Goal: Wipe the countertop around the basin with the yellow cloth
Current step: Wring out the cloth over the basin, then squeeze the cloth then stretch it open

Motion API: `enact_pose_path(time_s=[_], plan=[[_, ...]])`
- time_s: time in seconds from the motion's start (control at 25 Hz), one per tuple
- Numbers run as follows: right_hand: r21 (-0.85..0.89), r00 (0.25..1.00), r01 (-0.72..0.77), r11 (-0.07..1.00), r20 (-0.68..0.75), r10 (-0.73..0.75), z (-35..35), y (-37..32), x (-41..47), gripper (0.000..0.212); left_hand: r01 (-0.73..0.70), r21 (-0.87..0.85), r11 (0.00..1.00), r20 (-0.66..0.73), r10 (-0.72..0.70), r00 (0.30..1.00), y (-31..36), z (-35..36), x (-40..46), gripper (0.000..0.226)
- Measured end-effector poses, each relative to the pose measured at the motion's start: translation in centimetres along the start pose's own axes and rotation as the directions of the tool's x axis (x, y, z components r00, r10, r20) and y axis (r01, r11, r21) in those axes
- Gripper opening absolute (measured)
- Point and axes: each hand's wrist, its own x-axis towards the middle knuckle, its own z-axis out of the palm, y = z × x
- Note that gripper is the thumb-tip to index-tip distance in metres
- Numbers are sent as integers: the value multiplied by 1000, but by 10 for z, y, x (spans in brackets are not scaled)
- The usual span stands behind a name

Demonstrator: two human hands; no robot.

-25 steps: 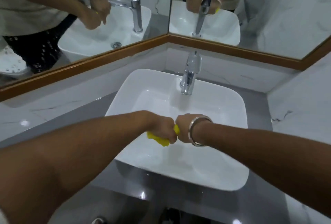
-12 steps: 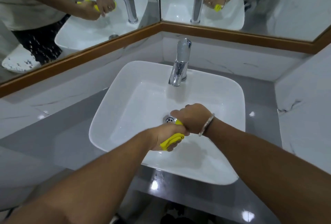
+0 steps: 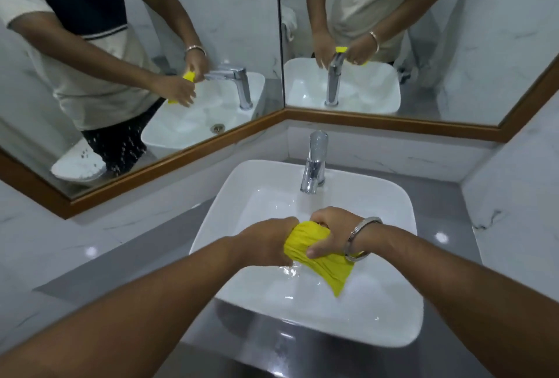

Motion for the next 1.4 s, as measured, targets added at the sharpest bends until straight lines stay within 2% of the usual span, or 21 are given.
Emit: enact_pose_path(time_s=[0.08, 0.2, 0.24, 0.32, 0.4, 0.48, 0.6, 0.68, 0.76, 0.8, 0.88, 0.92, 1.04, 1.12, 1.2, 1.28, 1.4], plan=[[-26, 999, -21, 999, 42, 22, -7, -9, -2, 39, 31, -181, 983, 158, -2, 987, -1, -13, -4, 58], [49, 988, -102, 994, 122, 95, -13, -28, -5, 38, 97, -383, 918, 259, 6, 966, -3, -34, -6, 45], [71, 983, -121, 990, 144, 110, -15, -33, -7, 36, 79, -374, 924, 250, 19, 968, -6, -41, -7, 39], [52, 981, -152, 987, 129, 144, -16, -41, -10, 32, -26, -199, 980, 215, 70, 974, -19, -52, -9, 33], [13, 978, -205, 979, 47, 204, -7, -46, -13, 29, -195, -5, 981, 187, 192, 963, -36, -57, -10, 33], [55, 959, -270, 961, -70, 273, 6, -46, -19, 21, -301, 85, 950, 142, 288, 947, -48, -61, -8, 31], [240, 902, -329, 914, -207, 379, 21, -46, -44, 25, -427, 70, 901, 108, 419, 902, -60, -69, 1, 47], [408, 838, -362, 838, -251, 484, 30, -51, -77, 21, -443, -81, 893, 71, 449, 891, -57, -75, 6, 51], [600, 745, -352, 719, -286, 603, 44, -54, -121, 22, -355, -361, 863, 50, 398, 916, -40, -71, 13, 44], [675, 694, -317, 666, -313, 648, 53, -56, -144, 23, -301, -491, 818, 87, 389, 917, -24, -65, 14, 38], [776, 580, -224, 590, -380, 720, 77, -62, -191, 17, -213, -651, 729, 196, 433, 880, 15, -43, 14, 32], [827, 501, -165, 537, -399, 768, 93, -68, -218, 11, -189, -694, 695, 238, 469, 851, 38, -27, 11, 31], [942, 274, 111, 318, -337, 901, 152, -87, -298, 7, -137, -761, 635, 325, 555, 766, 110, 28, -6, 31], [947, 196, 279, 162, -222, 955, 196, -103, -350, 15, -114, -778, 618, 357, 583, 730, 154, 78, -24, 33], [916, 113, 399, 37, -90, 990, 245, -119, -410, 20, -98, -748, 656, 402, 566, 720, 203, 143, -57, 29], [885, 10, 465, -20, 17, 1000, 284, -124, -461, 21, -113, -688, 717, 431, 529, 731, 241, 200, -91, 17], [841, -145, 540, -41, 140, 979, 345, -116, -538, 18, -250, -599, 761, 406, 558, 724, 304, 285, -126, 9]])
